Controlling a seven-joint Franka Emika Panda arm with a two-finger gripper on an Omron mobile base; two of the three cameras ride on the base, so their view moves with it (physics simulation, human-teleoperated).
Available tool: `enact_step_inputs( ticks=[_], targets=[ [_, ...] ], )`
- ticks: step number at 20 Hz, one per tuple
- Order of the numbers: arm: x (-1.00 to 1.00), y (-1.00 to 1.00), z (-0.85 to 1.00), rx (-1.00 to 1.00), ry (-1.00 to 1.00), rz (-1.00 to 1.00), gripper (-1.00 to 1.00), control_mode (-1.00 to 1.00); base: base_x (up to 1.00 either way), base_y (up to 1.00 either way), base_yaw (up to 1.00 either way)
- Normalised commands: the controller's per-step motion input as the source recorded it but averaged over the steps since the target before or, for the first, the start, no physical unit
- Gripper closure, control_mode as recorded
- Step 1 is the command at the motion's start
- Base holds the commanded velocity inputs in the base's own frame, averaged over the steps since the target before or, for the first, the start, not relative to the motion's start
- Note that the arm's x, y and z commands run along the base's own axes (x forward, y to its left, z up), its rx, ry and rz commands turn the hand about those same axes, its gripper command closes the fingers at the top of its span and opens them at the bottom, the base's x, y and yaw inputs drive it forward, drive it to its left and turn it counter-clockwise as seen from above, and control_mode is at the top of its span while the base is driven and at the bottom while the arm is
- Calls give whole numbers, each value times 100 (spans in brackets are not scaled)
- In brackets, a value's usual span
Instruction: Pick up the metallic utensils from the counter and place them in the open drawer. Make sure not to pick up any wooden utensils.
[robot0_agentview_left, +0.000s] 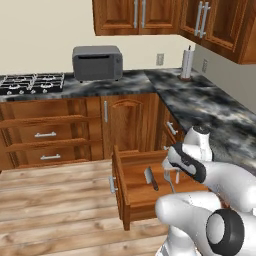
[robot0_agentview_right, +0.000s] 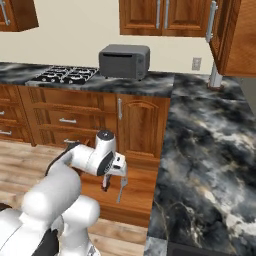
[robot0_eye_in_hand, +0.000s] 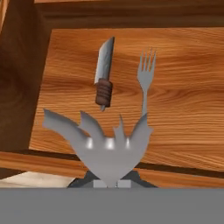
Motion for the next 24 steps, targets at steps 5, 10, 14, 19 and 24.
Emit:
enact_step_inputs(
  ticks=[5,10,14,19,24],
  targets=[
    [71,-2,-62,-1,29,5,100,-100,0,0,0],
    [73,0,-55,-4,30,1,100,-100,0,0,0],
    [58,-15,-52,0,14,7,100,-100,0,0,0],
    [66,-7,-62,0,6,9,100,-100,0,0,0],
    [58,-14,-64,0,4,11,100,-100,0,0,0]
  ],
)
